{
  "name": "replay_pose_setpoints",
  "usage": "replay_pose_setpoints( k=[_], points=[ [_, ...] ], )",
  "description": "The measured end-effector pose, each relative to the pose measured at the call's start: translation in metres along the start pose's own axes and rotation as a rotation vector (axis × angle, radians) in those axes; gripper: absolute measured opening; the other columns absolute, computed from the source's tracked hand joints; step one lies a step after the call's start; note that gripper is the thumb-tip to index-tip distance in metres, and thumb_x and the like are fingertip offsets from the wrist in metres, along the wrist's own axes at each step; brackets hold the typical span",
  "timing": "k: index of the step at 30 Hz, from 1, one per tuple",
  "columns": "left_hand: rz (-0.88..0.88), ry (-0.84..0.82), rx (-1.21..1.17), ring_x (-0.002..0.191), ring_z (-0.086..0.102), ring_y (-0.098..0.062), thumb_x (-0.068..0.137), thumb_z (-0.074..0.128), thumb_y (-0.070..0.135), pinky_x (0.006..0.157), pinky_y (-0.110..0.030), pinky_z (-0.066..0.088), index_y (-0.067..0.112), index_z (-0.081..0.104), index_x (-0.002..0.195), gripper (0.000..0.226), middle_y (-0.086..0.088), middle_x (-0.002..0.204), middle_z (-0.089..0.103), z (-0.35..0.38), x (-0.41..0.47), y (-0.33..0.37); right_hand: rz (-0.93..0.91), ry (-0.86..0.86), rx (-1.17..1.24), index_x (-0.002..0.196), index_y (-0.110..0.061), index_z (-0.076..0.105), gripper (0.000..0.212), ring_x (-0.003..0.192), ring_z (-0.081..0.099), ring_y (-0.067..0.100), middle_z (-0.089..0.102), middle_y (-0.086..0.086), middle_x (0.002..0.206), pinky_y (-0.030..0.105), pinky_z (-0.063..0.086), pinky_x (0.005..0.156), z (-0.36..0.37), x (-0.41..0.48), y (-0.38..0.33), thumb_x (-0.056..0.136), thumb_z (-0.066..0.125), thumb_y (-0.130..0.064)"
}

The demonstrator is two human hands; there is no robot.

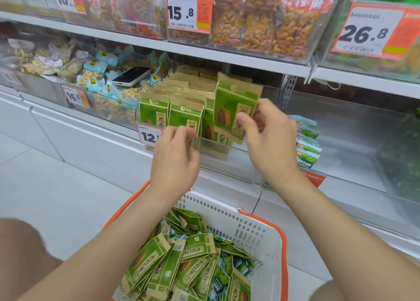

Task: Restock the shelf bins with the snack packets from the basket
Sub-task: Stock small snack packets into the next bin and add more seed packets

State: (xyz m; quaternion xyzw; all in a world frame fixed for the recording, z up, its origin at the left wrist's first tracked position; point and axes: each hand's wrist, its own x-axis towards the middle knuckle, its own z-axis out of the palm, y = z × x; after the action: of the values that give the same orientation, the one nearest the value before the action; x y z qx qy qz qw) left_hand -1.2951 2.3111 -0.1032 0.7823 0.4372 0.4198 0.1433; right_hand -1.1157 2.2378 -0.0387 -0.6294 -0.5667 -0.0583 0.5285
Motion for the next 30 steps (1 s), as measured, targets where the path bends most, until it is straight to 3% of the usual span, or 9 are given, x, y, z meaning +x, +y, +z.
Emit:
replay_pose_setpoints(
  k=[4,8,12,16,19,22,25,27,30],
  points=[
    [0.025,-0.015,0.165,0.1,0.05,-0.022,0.087,0.069,0.013,0.087,-0.045,0.049,0.029,0.054,0.131,0.049,0.001,0.114,0.048,0.003,-0.001,-0.007,0.043,-0.226,-0.332,0.102,-0.017,0.066,0.014,0.089,0.064,0.029,0.07,0.004,0.093,0.039,0.052,0.076,0.025,0.003,0.007,0.098,0.068,-0.03],
    [0.031,0.006,0.172,0.097,0.049,-0.021,0.087,0.069,0.013,0.087,-0.045,0.05,0.03,0.054,0.128,0.047,0.003,0.112,0.045,0.005,0.002,-0.007,0.227,-0.243,-0.464,0.099,-0.015,0.067,0.017,0.095,0.062,0.039,0.069,0.012,0.095,0.039,0.046,0.072,0.035,0.007,0.008,0.093,0.07,-0.031],
    [0.035,0.014,0.138,0.097,0.048,-0.02,0.086,0.069,0.011,0.087,-0.044,0.049,0.028,0.053,0.126,0.046,0.002,0.113,0.043,0.009,0.002,-0.008,0.299,-0.219,-0.403,0.082,-0.013,0.063,0.025,0.088,0.062,0.039,0.066,0.013,0.086,0.034,0.043,0.067,0.048,0.015,0.014,0.088,0.073,-0.034],
    [0.074,0.028,0.118,0.1,0.049,-0.019,0.086,0.068,0.011,0.086,-0.04,0.047,0.025,0.051,0.126,0.045,0.004,0.114,0.045,0.011,0.003,-0.013,0.271,-0.243,-0.368,0.081,-0.012,0.063,0.028,0.089,0.06,0.036,0.065,0.013,0.084,0.034,0.043,0.068,0.056,0.021,0.019,0.09,0.074,-0.036],
    [0.124,0.046,0.078,0.088,0.051,-0.016,0.089,0.066,0.011,0.074,-0.035,0.044,0.021,0.049,0.118,0.035,0.009,0.098,0.049,0.011,0.0,-0.017,0.254,-0.305,-0.431,0.075,-0.011,0.059,0.04,0.09,0.054,0.036,0.063,0.013,0.083,0.033,0.039,0.069,0.046,0.024,0.023,0.088,0.073,-0.046],
    [0.095,0.008,0.1,0.064,0.053,-0.013,0.093,0.063,0.021,0.054,-0.035,0.045,0.024,0.049,0.102,0.016,0.011,0.072,0.053,0.012,-0.004,-0.024,0.123,-0.232,-0.525,0.087,-0.013,0.059,0.034,0.089,0.058,0.037,0.066,0.011,0.089,0.039,0.048,0.071,0.03,0.022,0.015,0.089,0.07,-0.045],
    [0.008,-0.093,0.174,0.058,0.056,-0.012,0.093,0.058,0.034,0.051,-0.03,0.042,0.03,0.055,0.092,0.006,0.009,0.06,0.057,0.019,-0.01,-0.036,-0.147,-0.137,-0.384,0.087,-0.017,0.052,0.011,0.072,0.059,0.029,0.061,0.001,0.078,0.044,0.052,0.063,0.017,0.014,-0.007,0.087,0.063,-0.02],
    [-0.046,-0.173,0.251,0.061,0.058,-0.016,0.092,0.054,0.042,0.052,-0.029,0.039,0.033,0.055,0.086,0.011,0.009,0.062,0.06,0.027,-0.015,-0.047,-0.27,-0.241,-0.298,0.082,-0.02,0.049,0.014,0.065,0.055,0.022,0.056,-0.005,0.072,0.04,0.05,0.058,0.016,0.002,-0.021,0.081,0.062,-0.014],
    [-0.148,-0.355,0.386,0.066,0.059,-0.025,0.092,0.05,0.041,0.057,-0.033,0.047,0.029,0.049,0.077,0.019,0.004,0.073,0.062,0.038,-0.022,-0.067,-0.354,-0.631,-0.325,0.083,-0.024,0.045,0.015,0.063,0.054,0.023,0.053,-0.006,0.068,0.038,0.048,0.053,0.033,-0.023,-0.025,0.079,0.058,-0.018]
  ],
)
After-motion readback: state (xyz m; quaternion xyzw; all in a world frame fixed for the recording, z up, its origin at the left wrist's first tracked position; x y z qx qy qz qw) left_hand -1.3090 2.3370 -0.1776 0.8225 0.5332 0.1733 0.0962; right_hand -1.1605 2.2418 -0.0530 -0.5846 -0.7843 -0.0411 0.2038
